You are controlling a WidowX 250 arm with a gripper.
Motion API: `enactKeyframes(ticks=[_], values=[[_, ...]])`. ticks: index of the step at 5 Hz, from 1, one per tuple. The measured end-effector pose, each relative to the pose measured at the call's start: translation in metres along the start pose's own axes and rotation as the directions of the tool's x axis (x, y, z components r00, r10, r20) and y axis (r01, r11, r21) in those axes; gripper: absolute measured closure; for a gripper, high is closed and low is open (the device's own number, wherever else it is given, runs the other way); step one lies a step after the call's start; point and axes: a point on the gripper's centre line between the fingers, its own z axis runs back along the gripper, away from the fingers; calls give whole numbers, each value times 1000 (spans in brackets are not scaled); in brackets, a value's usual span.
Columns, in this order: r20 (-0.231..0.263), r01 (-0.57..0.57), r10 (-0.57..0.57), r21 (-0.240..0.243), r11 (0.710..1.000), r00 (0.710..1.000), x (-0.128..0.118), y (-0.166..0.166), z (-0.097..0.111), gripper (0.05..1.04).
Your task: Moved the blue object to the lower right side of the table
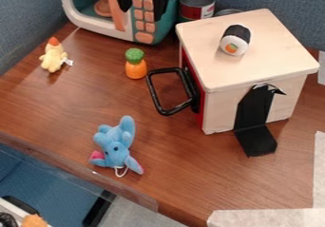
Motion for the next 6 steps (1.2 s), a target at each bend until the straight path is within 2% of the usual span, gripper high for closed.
enactKeyframes(ticks=[1,2,3,4,5,6], values=[[-39,1,-2,-12,1000,999,-5,-3,-14,83],[-101,3,-11,-76,997,995,-33,-16,-20,83],[-82,42,-46,-51,998,996,-54,-27,-5,83],[-91,76,-80,-52,996,993,-78,-35,-3,83],[-99,99,-106,-75,992,989,-105,-40,5,83],[-129,87,-98,-86,992,987,-126,-44,4,83]])
